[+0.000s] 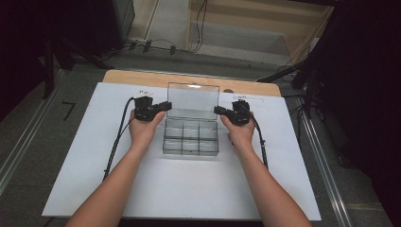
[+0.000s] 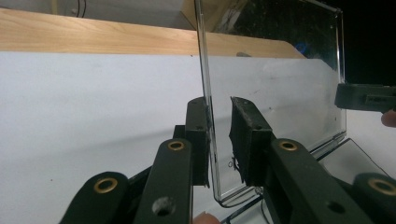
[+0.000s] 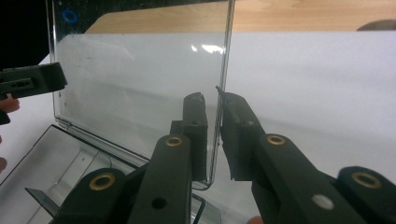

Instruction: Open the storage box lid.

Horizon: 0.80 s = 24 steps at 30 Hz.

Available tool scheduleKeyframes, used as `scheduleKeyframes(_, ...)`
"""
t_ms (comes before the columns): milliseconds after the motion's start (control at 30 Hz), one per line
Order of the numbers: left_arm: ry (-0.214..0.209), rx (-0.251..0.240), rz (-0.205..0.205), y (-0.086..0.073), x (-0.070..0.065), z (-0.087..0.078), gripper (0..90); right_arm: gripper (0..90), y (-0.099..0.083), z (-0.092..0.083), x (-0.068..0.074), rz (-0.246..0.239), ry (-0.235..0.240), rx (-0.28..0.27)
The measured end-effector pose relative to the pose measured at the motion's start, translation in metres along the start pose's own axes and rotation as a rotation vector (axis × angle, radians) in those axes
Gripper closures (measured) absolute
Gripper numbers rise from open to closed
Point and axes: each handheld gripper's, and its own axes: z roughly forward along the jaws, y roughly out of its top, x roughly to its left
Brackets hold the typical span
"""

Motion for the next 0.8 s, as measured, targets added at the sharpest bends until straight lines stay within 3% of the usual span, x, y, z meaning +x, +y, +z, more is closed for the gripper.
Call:
scheduleKeyframes(100, -0.007, 0.01, -0.021, 0.0, 0.0019, 0.0008, 75.2, 76.7, -0.0009, 0.0012, -0.0016, 0.014, 0.01, 0.012)
scheduleKeyframes(800, 0.017, 0.075, -0.037, -0.0034, 0.0018, 0.0101, 64.6, 67.6, -0.0053, 0.009, -0.0052, 0.036, 0.027, 0.071)
